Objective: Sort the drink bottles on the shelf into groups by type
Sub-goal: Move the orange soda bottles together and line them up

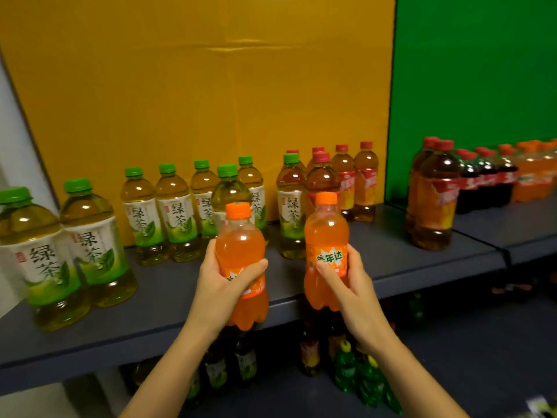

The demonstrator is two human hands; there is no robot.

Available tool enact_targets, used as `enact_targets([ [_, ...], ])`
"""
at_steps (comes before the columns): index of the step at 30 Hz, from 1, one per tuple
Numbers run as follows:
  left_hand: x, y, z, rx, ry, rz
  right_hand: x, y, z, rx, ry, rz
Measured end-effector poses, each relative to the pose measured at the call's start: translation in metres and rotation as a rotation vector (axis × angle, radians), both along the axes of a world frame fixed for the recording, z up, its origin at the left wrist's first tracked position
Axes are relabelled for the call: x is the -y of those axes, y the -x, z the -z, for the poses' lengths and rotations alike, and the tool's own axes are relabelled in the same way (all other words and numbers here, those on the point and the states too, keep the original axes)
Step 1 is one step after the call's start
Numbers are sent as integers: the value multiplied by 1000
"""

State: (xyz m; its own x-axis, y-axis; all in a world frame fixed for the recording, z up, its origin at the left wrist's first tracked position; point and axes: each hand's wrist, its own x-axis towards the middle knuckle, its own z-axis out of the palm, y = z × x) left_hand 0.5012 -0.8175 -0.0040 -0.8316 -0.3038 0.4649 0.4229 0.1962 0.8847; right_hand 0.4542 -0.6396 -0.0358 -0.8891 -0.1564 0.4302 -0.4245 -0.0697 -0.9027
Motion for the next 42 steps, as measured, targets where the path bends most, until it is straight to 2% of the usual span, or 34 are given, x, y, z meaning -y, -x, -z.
enact_targets([
  [9,-89,27,1,40,27,253,-95,-18,5,180,172,203],
  [16,-192,60,11,56,67,400,-191,-12,10,154,178,303],
  [29,-397,122,10,57,-22,426,-394,49,5,60,56,384],
  [42,-548,230,6,79,12,475,-536,152,10,13,12,460],
])
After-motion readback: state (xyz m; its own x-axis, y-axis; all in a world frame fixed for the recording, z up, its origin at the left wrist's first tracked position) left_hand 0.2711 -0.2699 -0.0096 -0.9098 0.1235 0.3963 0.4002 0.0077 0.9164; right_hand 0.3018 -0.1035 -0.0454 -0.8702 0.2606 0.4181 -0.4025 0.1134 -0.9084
